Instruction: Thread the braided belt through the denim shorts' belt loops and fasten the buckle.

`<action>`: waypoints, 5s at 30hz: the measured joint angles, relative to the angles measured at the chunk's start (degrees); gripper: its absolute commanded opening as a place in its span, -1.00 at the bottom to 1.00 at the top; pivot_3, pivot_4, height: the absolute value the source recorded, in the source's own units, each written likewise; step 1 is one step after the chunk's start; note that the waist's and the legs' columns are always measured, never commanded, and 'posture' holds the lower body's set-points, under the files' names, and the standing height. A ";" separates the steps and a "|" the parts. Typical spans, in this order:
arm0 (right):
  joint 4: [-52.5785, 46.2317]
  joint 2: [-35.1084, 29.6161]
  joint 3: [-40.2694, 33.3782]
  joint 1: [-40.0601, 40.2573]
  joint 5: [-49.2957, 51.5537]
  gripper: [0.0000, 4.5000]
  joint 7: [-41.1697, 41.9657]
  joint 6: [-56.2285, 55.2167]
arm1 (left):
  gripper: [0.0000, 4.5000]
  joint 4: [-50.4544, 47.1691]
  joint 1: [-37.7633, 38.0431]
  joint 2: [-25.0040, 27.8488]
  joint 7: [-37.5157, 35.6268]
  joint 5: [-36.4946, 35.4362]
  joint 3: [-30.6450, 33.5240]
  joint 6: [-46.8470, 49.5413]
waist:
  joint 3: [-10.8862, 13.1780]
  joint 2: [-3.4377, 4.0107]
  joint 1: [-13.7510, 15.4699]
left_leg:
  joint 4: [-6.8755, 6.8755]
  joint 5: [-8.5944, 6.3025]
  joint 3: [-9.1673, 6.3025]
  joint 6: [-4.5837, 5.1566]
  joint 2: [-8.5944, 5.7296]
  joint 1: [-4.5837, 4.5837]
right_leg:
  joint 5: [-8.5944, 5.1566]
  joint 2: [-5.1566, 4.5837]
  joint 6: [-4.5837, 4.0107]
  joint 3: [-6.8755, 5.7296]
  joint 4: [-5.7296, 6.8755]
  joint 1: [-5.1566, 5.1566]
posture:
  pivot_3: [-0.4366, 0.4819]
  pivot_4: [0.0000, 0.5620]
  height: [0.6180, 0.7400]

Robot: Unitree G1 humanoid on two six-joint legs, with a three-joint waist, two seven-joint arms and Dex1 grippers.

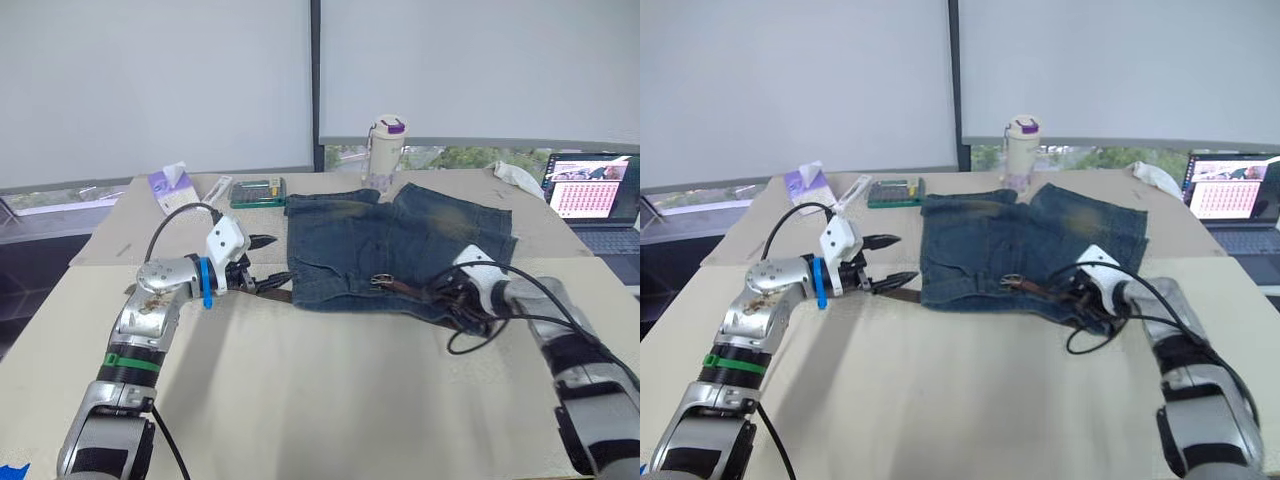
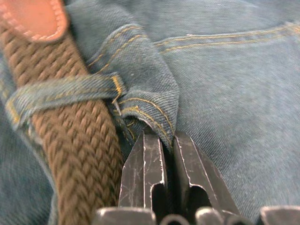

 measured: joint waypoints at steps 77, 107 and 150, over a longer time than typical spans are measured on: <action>-63.78 8.86 -14.61 19.05 37.15 1.00 -16.58 28.20 | -0.99 19.37 -2.48 -18.03 54.98 -6.83 23.71 -0.24 | 0.55 -0.02 1.38 | -0.23 0.40 -0.22 -1.01 0.12 -0.81 | 0.60 0.07 -0.07 -0.26 -0.60 -0.74 | -0.05 -0.47 1.00; -56.68 50.17 -22.06 4.80 60.04 1.00 -73.61 45.96 | -0.99 9.78 0.53 -12.12 64.66 47.64 -11.96 -37.82 | 0.47 0.22 0.40 | -0.52 0.50 -0.18 -0.81 0.13 -0.80 | 0.66 0.09 -0.08 -0.25 -0.44 -0.95 | -0.05 -0.47 1.00; -54.95 47.22 -18.51 6.63 60.91 -1.00 -67.33 35.20 | 0.97 -3.80 4.40 -19.47 17.00 -50.24 8.50 39.24 | 0.44 0.53 -1.65 | -0.55 0.51 -0.22 -0.70 0.20 -0.77 | 0.64 0.26 -0.08 -0.28 -0.54 -0.91 | -0.05 -0.47 1.00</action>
